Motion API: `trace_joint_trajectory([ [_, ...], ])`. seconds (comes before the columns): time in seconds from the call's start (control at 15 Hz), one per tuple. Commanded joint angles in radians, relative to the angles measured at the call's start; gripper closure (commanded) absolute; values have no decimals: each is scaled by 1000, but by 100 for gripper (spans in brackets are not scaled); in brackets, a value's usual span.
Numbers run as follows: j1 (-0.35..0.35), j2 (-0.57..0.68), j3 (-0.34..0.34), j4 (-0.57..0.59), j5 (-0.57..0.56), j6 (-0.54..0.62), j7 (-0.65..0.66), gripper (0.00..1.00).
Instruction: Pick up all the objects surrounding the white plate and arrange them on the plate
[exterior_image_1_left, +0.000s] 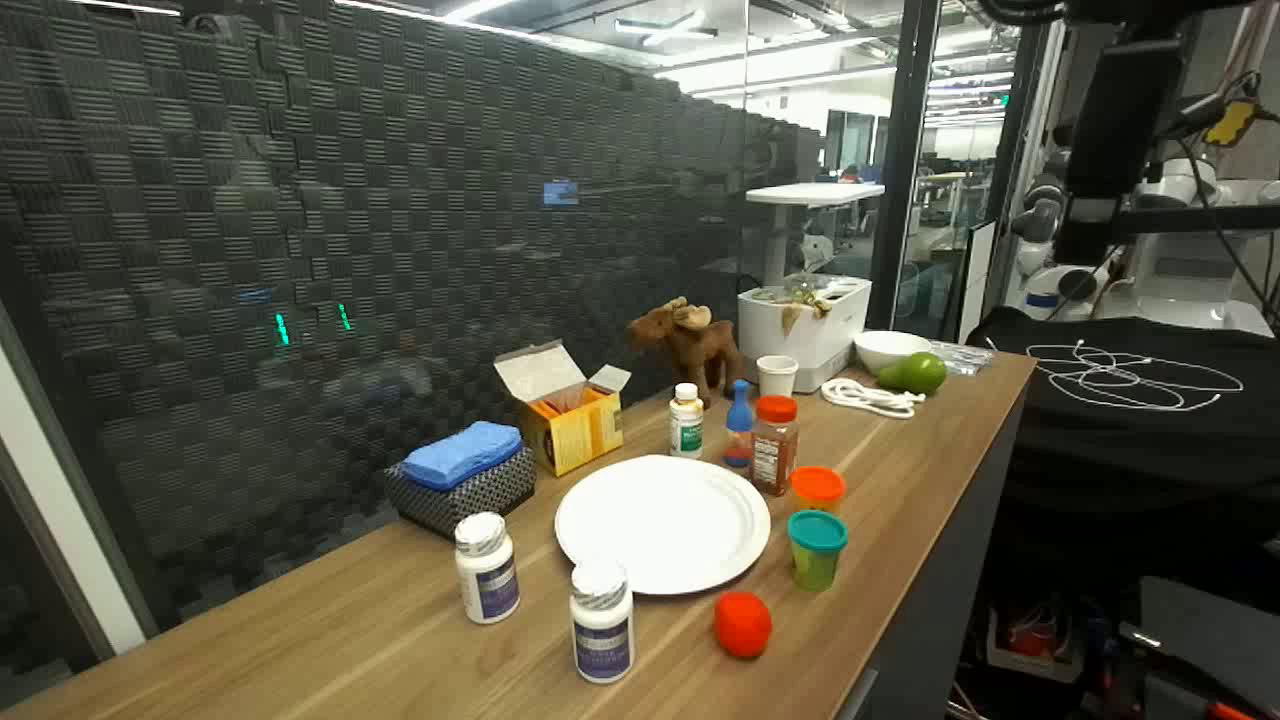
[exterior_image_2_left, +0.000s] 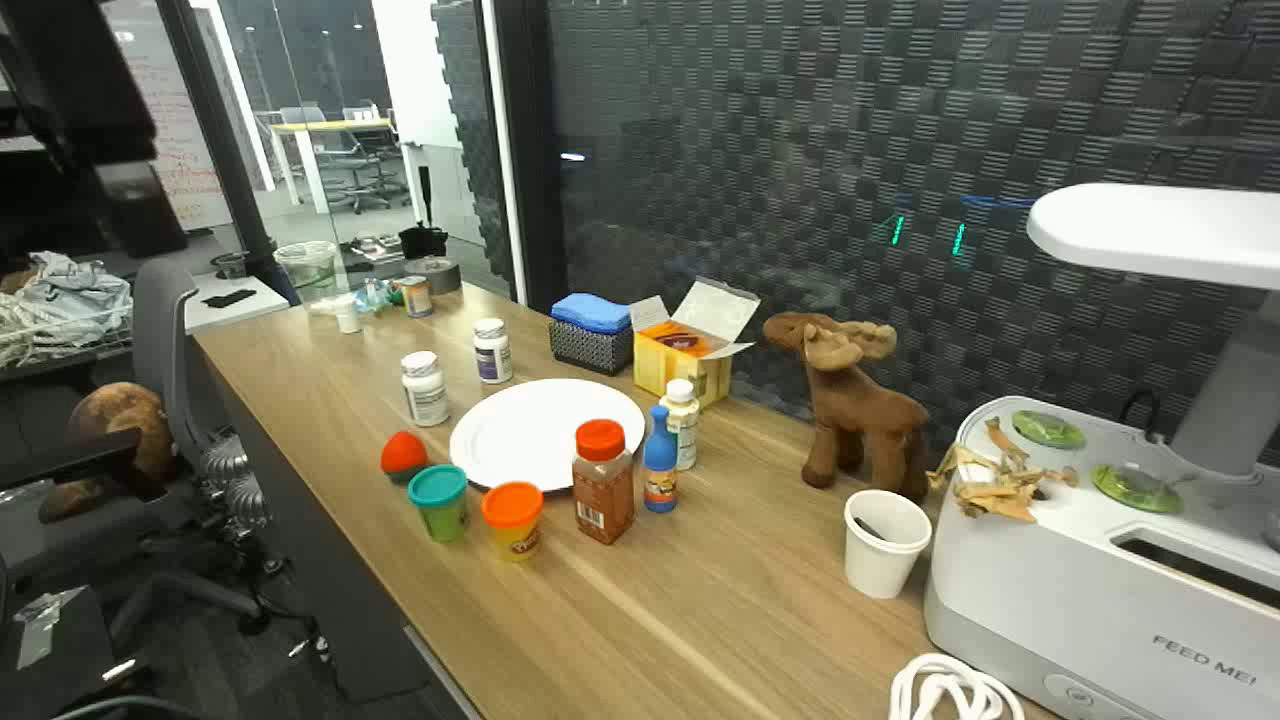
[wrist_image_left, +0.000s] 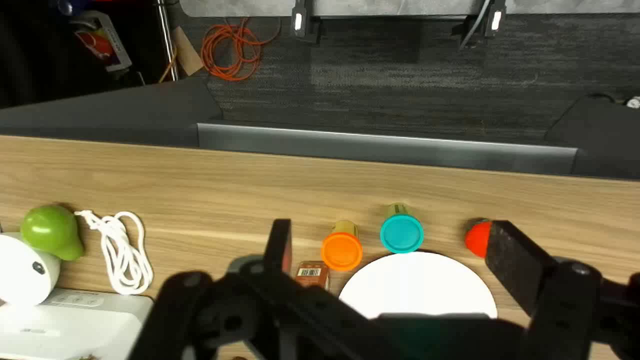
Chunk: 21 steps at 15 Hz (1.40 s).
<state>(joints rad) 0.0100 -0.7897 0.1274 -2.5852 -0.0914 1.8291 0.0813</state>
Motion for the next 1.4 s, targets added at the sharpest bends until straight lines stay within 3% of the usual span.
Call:
trace_joint_trajectory([
  [0.0, 13, 2, -10, 7, -7, -2, 7, 0],
  [0.73, 12, -5, -10, 16, -7, -2, 7, 0],
  [1.07, 25, 156, 100, 56, -13, 93, 139, 0],
  [1.13, -6, 272, 116, 149, -51, 147, 170, 0],
  [1.33, -18, 408, 205, 235, -142, 243, 330, 0],
])
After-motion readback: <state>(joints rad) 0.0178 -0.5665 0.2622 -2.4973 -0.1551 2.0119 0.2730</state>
